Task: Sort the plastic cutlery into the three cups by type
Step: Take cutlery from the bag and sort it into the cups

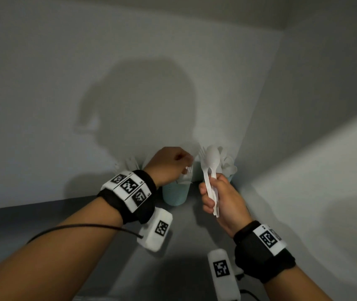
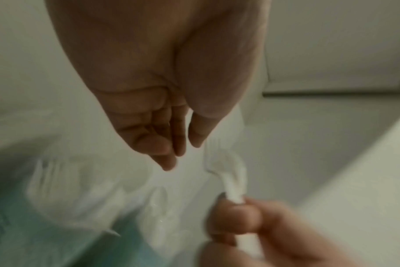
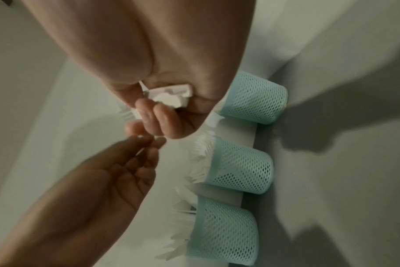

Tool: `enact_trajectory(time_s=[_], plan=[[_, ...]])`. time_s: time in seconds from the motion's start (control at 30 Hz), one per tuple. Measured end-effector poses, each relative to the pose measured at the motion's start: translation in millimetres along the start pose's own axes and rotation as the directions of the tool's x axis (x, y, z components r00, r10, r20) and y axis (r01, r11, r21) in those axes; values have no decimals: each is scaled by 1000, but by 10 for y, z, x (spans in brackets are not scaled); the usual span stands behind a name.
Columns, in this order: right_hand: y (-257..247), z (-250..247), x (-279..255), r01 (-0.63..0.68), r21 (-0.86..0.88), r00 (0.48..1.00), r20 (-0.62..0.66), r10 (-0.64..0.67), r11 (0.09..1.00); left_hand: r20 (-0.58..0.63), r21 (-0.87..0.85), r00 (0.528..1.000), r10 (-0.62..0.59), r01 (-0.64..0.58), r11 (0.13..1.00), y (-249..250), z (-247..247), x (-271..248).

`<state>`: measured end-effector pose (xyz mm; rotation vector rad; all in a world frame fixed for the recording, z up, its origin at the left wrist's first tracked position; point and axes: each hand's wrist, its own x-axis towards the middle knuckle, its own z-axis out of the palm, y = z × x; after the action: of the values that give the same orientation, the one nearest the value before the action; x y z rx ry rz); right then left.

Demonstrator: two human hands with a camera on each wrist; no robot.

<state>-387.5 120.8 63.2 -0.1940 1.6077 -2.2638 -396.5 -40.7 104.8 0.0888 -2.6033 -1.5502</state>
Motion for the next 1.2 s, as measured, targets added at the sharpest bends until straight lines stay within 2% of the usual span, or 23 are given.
enact_trajectory(time_s=[0.07, 0.13, 0.2, 0.3, 0.37, 0.43, 0.5, 0.6, 0.7, 0.77, 0.93, 1.03, 1.2], plan=[[29, 13, 11, 5, 6, 1000, -6, -5, 1000, 120, -246, 991, -55, 84, 966, 63, 85, -152], [61, 28, 0, 15, -4, 1000, -2, -15, 1000, 161, -291, 985, -62, 107, 951, 19, 171, -192], [88, 37, -20, 24, -39, 1000, 5, -24, 999, 122, -309, 989, -81, 115, 944, -40, 221, -192], [135, -5, -35, 56, -201, 997, -46, -66, 978, 133, -358, 987, -95, 137, 924, -49, 223, -187], [129, -71, -44, 80, -272, 988, -106, -112, 959, 46, -354, 995, -92, 102, 930, -34, 151, -160], [87, -152, -63, 106, -327, 977, -144, -160, 939, -142, -272, 988, -66, 25, 962, -61, 52, -66], [27, -226, -84, 125, -358, 971, -147, -188, 925, -290, -70, 957, 1, -22, 997, -113, -21, 54], [-35, -301, -82, 141, -383, 966, -147, -211, 913, -356, 200, 931, 74, -1, 980, -221, -3, 167], [-80, -330, -64, 177, -403, 960, -128, -247, 898, -244, 355, 969, 30, 60, 933, -387, 136, 245], [-103, -349, -66, 189, -416, 958, -119, -260, 889, -175, 377, 984, -37, 101, 921, -484, 218, 270], [-142, -483, -31, 187, -466, 942, -163, -292, 864, -136, 322, 986, -93, 133, 938, -533, 235, 377], [-182, -560, 21, 163, -492, 938, -192, -289, 855, -88, 290, 993, -83, 105, 951, -490, 218, 416], [-230, -570, 179, 151, -514, 933, -208, -293, 844, -73, 210, 997, -28, 43, 977, -517, 136, 310]])
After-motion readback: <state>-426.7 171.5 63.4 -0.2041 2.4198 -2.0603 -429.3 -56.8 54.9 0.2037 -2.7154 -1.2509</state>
